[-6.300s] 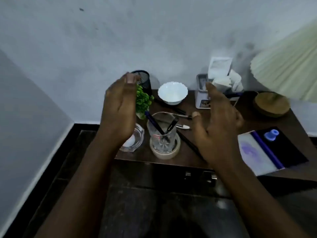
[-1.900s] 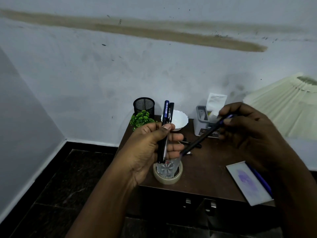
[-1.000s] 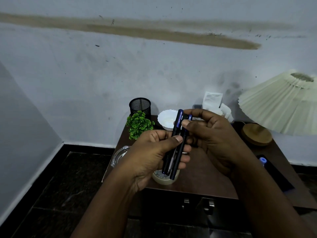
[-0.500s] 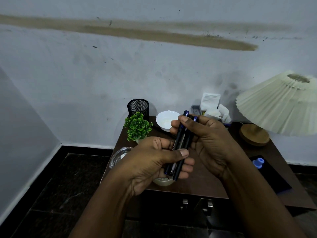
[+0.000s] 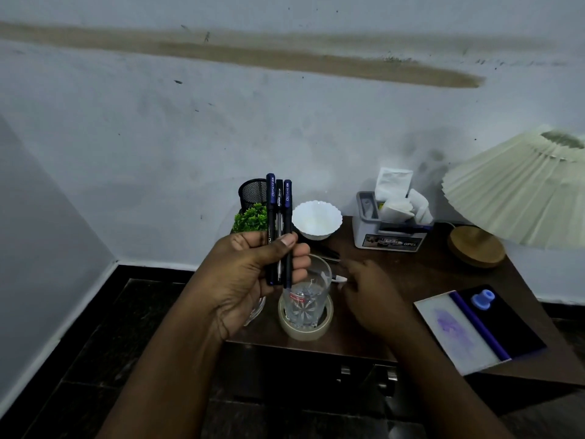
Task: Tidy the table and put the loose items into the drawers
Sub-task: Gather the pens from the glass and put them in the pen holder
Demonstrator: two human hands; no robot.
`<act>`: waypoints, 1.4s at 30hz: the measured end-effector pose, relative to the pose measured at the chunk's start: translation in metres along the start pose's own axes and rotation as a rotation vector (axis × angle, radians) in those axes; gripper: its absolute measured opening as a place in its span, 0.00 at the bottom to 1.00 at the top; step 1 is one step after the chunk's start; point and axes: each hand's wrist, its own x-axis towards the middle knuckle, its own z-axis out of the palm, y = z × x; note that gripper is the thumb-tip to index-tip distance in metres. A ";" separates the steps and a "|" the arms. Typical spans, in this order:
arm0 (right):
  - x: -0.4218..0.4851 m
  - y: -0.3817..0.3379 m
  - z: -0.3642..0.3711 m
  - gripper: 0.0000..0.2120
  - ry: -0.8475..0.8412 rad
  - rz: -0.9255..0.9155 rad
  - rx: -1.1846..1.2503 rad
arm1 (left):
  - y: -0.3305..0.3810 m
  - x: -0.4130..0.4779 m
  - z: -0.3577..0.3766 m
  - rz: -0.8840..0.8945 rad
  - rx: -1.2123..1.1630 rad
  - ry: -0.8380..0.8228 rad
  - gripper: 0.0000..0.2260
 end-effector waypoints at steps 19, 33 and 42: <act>-0.004 -0.029 -0.118 0.12 0.283 -0.027 1.378 | -0.004 0.001 0.007 0.032 -0.014 0.066 0.16; -0.003 -0.054 -0.091 0.11 0.060 0.074 1.380 | -0.012 -0.006 0.019 -0.144 0.155 -0.228 0.12; -0.002 -0.057 -0.083 0.12 0.019 -0.023 1.357 | -0.012 -0.003 0.015 -0.119 0.144 -0.230 0.12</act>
